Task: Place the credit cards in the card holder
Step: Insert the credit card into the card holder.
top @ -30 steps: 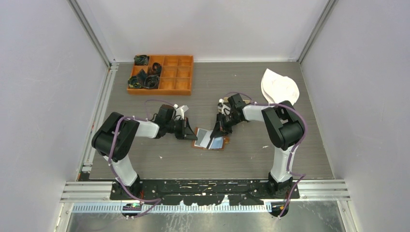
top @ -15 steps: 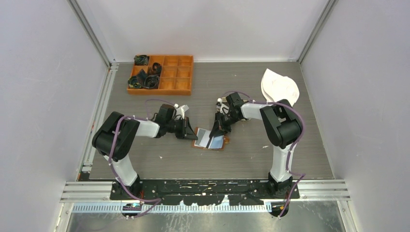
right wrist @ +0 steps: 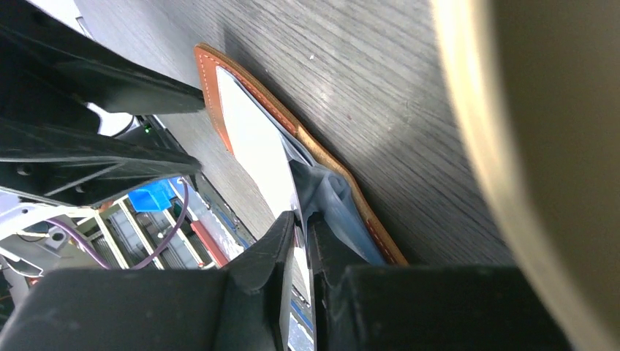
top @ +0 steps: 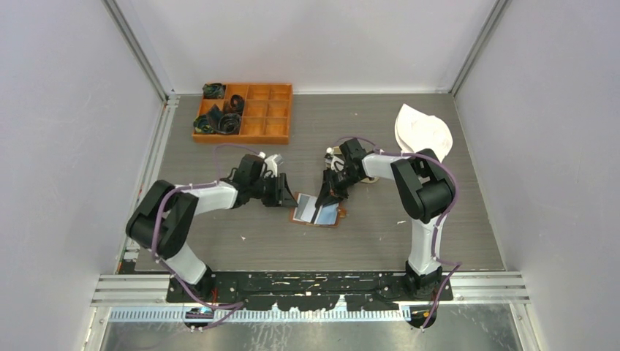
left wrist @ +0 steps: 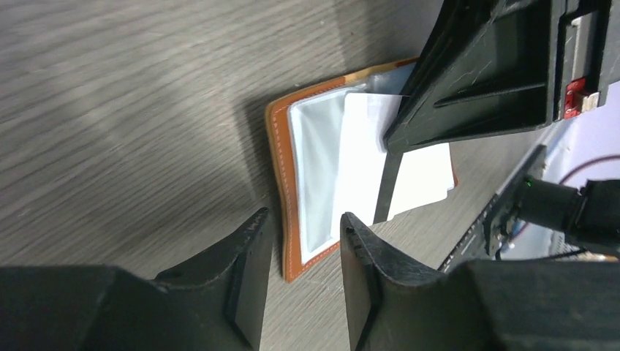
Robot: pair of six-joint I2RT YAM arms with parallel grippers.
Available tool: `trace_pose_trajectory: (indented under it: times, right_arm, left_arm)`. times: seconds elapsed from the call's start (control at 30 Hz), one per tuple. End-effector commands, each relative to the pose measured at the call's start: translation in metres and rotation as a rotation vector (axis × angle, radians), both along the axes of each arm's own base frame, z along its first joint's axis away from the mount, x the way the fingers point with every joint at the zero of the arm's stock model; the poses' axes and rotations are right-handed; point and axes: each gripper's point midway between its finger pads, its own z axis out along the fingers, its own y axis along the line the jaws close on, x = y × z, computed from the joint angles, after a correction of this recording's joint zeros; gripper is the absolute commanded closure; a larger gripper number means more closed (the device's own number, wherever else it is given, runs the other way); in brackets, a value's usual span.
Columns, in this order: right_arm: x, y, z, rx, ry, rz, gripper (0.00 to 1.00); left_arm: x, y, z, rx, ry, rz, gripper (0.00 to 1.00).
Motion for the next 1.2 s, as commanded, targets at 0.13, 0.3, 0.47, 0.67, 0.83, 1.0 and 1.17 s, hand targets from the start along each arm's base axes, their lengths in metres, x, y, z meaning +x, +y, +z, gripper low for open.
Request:
trace_pose_trajectory:
  times: [0.13, 0.3, 0.47, 0.67, 0.83, 1.0, 1.17]
  right_arm:
    - [0.002, -0.002, -0.012, -0.057, -0.016, 0.013, 0.82]
    - [0.002, -0.003, -0.013, -0.059, -0.014, 0.015, 0.81]
    - [0.003, -0.004, -0.014, -0.064, -0.013, 0.013, 0.8]
    - [0.003, -0.005, -0.015, -0.066, -0.007, 0.014, 0.8]
    - [0.003, -0.004, -0.015, -0.066, -0.006, 0.016, 0.79]
    - [0.003, -0.005, -0.014, -0.067, -0.006, 0.016, 0.79]
    - [0.003, -0.006, -0.016, -0.074, -0.003, 0.018, 0.78]
  left_arm:
    - [0.006, 0.035, 0.044, 0.147, -0.163, 0.113, 0.61]
    - [-0.02, -0.007, 0.073, 0.083, -0.233, 0.024, 0.68]
    - [-0.041, -0.06, 0.084, 0.055, -0.325, -0.052, 0.72]
    - [-0.039, -0.094, 0.065, 0.116, -0.395, -0.042, 0.79]
    - [-0.03, -0.112, 0.044, 0.158, -0.405, -0.041, 0.83]
    - [-0.024, -0.117, 0.025, 0.213, -0.404, -0.042, 0.85]
    - [-0.014, -0.101, 0.016, 0.296, -0.447, -0.003, 0.85]
